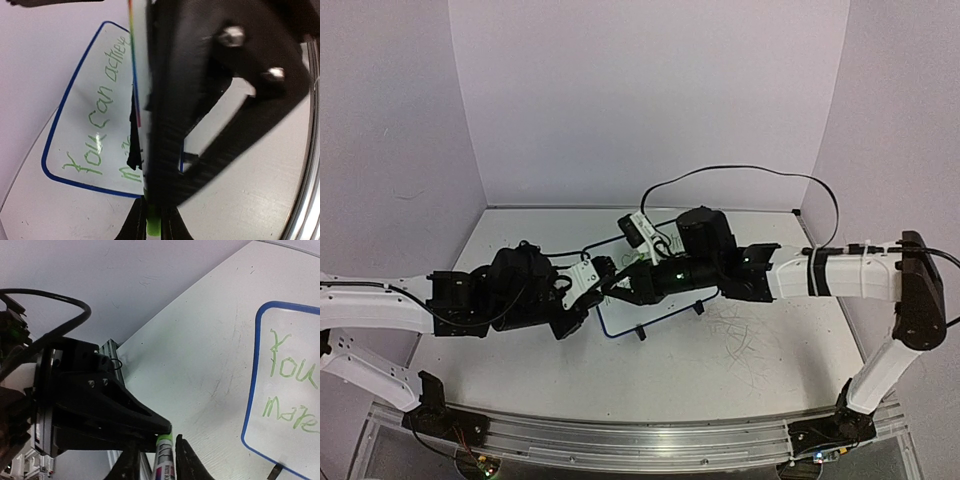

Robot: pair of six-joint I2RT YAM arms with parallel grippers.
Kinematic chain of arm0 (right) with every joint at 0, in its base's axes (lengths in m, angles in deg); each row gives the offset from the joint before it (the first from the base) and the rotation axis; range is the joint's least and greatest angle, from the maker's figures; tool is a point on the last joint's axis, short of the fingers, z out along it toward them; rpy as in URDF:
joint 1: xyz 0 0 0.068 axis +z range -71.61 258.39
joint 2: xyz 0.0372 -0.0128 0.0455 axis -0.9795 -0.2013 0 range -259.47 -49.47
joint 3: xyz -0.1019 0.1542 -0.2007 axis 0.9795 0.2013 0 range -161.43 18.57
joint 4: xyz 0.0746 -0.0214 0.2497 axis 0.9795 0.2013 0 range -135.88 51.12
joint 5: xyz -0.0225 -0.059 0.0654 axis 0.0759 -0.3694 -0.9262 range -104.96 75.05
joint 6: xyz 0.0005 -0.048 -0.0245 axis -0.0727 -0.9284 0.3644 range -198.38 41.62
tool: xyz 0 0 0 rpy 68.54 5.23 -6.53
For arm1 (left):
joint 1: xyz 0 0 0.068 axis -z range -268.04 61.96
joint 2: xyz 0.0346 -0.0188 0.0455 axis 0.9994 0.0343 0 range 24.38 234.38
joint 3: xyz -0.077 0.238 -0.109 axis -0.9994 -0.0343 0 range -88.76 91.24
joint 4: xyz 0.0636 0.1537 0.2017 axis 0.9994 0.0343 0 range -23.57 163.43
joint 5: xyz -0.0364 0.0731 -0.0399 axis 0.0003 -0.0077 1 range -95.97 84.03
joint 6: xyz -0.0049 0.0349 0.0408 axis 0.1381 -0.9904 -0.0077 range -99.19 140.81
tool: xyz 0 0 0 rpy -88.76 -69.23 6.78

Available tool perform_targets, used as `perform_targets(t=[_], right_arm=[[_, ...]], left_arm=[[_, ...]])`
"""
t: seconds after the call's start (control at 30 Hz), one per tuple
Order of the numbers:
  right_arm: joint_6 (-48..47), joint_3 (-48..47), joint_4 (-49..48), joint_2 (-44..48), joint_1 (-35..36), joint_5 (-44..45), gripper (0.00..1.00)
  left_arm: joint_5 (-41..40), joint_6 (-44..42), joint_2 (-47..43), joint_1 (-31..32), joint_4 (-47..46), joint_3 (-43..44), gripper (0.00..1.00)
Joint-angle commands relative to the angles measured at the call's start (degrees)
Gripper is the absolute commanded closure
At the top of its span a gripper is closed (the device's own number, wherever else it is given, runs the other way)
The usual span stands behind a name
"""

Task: Write a sentence on the whiteboard
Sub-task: Insert the whiteboard marker without the cap into the pen cap, then place the whiteboard marker in the corner of the board.

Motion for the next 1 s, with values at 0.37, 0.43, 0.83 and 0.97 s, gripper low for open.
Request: perform_targets(t=[0.37,0.43,0.83,0.97], right_arm=[[-5.1,1.7,8.5,26.1,-7.2,18.2,0.02],[-6.4,2.1,9.0,27.6,-7.2,20.7,0.02],[-8.4,2.2,14.2,30.3,-7.3,27.0,0.02],[-9.7,0.9,15.1,31.1,-7.3,27.5,0.02]], left_arm=[[-26.9,28.9,-3.9,-0.7,-5.3,-0.7,1.0],[-22.6,36.4,-2.9,-8.6,1.0,1.2,1.0],[10.4,40.1,8.0,-40.1,8.2,0.0,1.0],[14.3,38.1,19.0,-41.6,7.7,0.7,1.0]])
